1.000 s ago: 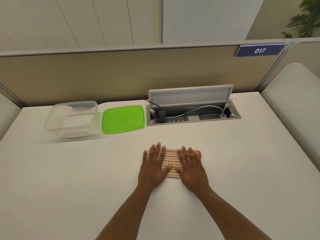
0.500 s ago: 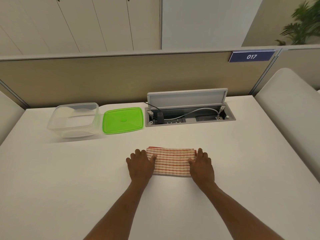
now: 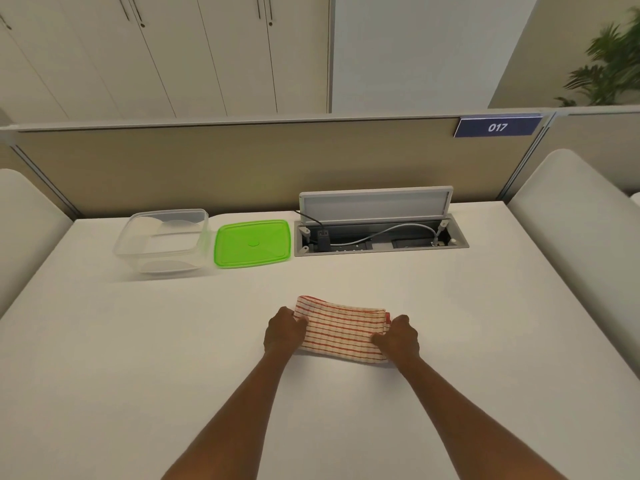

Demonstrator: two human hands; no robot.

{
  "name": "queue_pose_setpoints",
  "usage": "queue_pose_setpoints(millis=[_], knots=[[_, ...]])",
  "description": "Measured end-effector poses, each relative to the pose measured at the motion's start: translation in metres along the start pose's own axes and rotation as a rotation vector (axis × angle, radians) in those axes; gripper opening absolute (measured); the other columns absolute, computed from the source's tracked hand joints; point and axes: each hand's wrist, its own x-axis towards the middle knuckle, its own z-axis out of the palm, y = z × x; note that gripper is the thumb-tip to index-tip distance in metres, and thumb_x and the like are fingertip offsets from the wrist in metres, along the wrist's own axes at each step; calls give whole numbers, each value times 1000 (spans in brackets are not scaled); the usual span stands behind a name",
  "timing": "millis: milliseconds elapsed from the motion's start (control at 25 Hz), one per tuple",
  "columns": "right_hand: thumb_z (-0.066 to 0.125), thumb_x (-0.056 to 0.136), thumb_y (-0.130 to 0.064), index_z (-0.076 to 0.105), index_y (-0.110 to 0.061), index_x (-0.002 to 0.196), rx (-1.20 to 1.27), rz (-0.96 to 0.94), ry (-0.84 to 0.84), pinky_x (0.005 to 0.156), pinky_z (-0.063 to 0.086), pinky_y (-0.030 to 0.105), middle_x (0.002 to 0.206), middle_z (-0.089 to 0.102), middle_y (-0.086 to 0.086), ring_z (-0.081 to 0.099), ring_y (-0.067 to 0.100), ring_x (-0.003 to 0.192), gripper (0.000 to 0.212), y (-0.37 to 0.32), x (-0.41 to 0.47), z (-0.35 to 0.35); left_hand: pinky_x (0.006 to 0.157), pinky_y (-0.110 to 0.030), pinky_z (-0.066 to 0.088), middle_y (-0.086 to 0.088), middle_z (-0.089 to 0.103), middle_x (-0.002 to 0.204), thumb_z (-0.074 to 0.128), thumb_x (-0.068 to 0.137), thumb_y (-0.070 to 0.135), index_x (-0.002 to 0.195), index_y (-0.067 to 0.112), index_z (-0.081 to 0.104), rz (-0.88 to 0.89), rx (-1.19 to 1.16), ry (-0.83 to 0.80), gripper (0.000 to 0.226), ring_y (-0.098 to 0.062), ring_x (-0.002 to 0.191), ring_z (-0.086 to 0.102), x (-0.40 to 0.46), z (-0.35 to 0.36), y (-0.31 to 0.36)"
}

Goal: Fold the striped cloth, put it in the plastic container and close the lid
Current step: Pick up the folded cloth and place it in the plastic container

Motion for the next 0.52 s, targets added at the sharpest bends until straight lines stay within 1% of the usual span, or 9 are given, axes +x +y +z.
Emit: queue_pose_setpoints(millis=[120,200,280,360,520], knots=[[72,79,-17,61,-2,113,48,7,-66,88,56,40,112,69,13,66,29,102,39,4,-5,-2,86,-37,49,-10,67,117,52,94,32,117,8,57,-23,-37,-7,33,-29,106,63,-9,1,-5],[70,79,-16,65,-3,108,38,-22,-86,88,56,39,109,71,12,67,27,100,33,6,-10,-4,84,-36,48,-9,67,116,52,94,31,116,8,56,-36,-44,-1,32,-28,104,64,-15,2,-9],[68,80,-16,65,-4,106,9,-72,-91,88,55,40,108,70,11,65,27,101,29,7,-15,-5,82,-35,47,-9,67,116,52,95,30,115,8,56,-36,-60,12,31,-28,104,63,-22,3,-13],[65,81,-15,62,-5,109,26,-97,-106,91,54,42,110,69,11,64,27,104,30,6,-19,-6,82,-35,46,-10,67,116,53,95,29,115,7,56,-38,-78,26,31,-29,104,63,-28,2,-16],[63,81,-13,59,-5,110,74,-133,-141,89,55,43,109,69,10,65,26,102,30,3,-25,-5,86,-36,49,-9,67,115,54,95,31,115,8,56,-41,-93,51,31,-27,104,63,-40,-3,-25]])
